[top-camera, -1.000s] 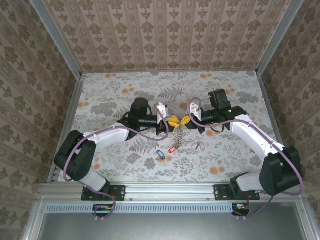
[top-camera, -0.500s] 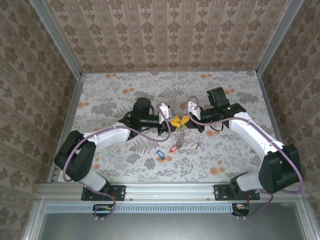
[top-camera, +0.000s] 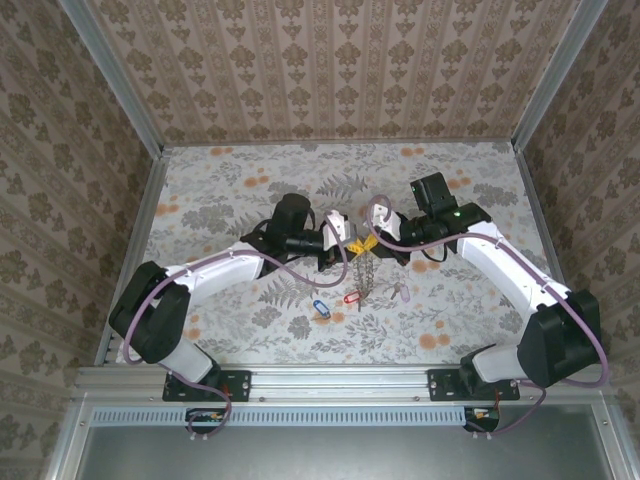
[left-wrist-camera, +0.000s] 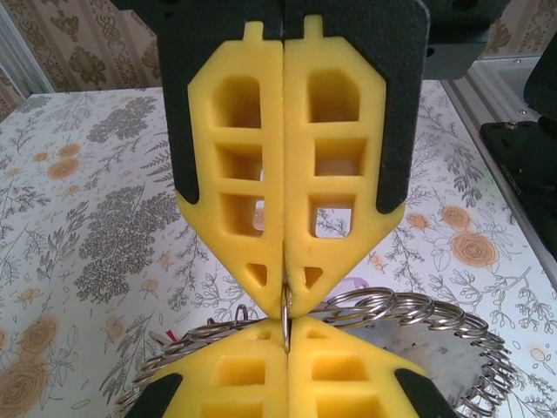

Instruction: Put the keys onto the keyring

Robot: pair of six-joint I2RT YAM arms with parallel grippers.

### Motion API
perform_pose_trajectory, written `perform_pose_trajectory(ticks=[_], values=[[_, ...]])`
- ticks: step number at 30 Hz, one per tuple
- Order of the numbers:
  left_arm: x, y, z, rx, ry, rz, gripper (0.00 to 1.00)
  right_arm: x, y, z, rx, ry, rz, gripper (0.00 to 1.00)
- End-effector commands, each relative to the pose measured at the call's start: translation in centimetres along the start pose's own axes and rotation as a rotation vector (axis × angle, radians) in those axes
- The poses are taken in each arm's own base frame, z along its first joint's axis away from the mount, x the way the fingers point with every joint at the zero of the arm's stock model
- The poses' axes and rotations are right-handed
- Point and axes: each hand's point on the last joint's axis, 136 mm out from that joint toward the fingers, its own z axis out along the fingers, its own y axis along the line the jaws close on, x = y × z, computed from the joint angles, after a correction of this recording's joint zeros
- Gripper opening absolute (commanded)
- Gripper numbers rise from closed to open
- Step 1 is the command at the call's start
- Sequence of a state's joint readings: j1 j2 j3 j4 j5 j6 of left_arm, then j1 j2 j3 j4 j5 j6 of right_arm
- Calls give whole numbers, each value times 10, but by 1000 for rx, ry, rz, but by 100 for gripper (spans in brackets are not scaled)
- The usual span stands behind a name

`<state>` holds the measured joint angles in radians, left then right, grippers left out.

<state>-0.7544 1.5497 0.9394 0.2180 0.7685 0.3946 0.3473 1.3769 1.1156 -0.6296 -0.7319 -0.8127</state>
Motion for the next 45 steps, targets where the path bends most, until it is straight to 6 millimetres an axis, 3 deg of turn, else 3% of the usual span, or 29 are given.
perform_pose_trajectory(ticks=[1, 6, 10, 13, 16, 18, 21, 27, 37, 45], values=[[-4, 1, 5, -14, 9, 45, 0, -27, 6, -5, -24, -65, -44, 3], [-8, 6, 0, -66, -18, 44, 0, -25, -14, -21, 123, -82, 101, 26], [-13, 10, -7, -101, -68, 35, 0, -24, -36, -47, 332, -200, 324, 36], [-14, 11, -10, -113, -102, 28, 0, 12, -60, -68, 583, -187, 570, 38], [-14, 11, -11, -112, -122, 14, 0, 67, -69, -81, 753, -74, 868, 35], [-15, 10, -12, -112, -137, 8, 0, 99, -63, -77, 774, 31, 1047, 36], [-14, 13, -13, -120, -154, -14, 0, 132, -48, -58, 722, 174, 1217, 36], [-9, 15, -13, -139, -166, -57, 0, 172, -28, -17, 586, 375, 1422, 38], [-6, 16, -12, -140, -161, -68, 0, 201, -15, 11, 532, 547, 1435, 39], [-7, 15, -9, -122, -159, -71, 0, 204, -17, 24, 490, 541, 1442, 32]])
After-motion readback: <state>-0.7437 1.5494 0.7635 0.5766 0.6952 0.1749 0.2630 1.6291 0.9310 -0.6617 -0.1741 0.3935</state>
